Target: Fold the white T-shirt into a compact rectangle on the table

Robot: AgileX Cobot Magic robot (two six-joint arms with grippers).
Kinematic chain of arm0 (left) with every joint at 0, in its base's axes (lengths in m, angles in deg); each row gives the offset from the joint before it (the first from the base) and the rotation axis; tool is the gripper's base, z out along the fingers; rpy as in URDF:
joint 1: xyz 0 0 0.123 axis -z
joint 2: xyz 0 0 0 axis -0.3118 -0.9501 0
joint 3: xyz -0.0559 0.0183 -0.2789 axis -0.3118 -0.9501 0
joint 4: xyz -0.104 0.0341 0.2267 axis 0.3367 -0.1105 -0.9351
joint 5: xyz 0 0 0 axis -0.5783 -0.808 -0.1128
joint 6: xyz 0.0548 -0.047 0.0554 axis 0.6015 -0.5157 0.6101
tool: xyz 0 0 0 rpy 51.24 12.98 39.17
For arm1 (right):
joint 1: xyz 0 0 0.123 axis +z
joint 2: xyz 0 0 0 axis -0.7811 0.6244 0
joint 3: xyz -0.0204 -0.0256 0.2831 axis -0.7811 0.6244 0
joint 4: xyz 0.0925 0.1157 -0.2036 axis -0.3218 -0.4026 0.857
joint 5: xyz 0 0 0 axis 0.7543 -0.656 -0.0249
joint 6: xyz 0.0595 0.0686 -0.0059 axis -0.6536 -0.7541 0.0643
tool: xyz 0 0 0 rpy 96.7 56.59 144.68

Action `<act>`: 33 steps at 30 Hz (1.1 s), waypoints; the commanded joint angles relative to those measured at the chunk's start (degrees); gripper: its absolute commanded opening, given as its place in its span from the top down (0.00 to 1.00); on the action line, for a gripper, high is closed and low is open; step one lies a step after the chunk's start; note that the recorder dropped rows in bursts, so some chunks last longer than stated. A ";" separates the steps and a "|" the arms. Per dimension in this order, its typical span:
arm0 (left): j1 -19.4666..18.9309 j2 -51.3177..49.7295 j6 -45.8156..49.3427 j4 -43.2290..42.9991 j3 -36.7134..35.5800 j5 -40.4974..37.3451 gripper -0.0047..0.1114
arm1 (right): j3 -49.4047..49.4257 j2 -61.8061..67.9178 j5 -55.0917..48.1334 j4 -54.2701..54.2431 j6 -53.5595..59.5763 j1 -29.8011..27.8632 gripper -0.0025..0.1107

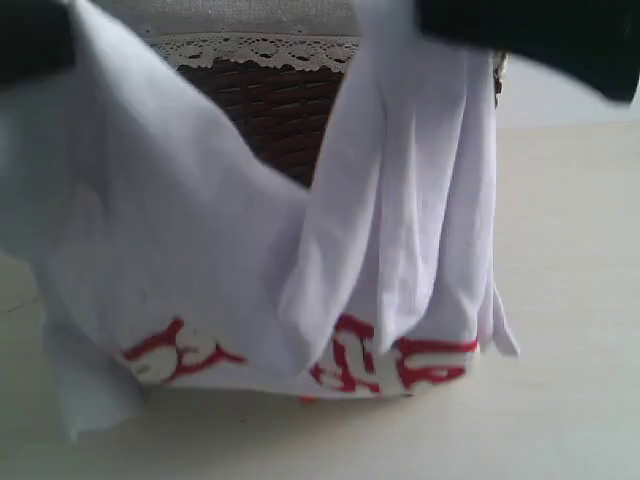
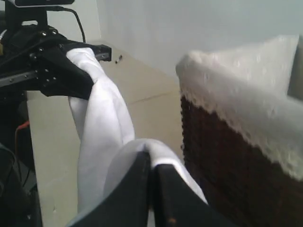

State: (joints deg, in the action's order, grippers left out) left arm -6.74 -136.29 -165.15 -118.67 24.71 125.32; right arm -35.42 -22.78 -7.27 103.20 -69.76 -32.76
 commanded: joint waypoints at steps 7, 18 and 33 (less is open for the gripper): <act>9.89 -28.50 40.75 36.34 -5.15 -22.55 0.96 | 11.21 20.70 -21.81 -35.27 37.30 0.05 0.98; 9.89 -50.73 57.29 55.52 12.90 -23.97 0.96 | -5.88 42.92 -21.22 -75.38 77.53 -0.08 0.98; 6.72 -55.97 54.45 55.81 24.92 -33.25 0.96 | -17.37 47.19 -33.31 -76.12 78.78 -0.58 0.98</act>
State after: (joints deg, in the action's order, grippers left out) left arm 1.85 -193.05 -109.73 -65.21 48.27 93.06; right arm -52.41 25.21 -40.11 26.98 8.55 -33.01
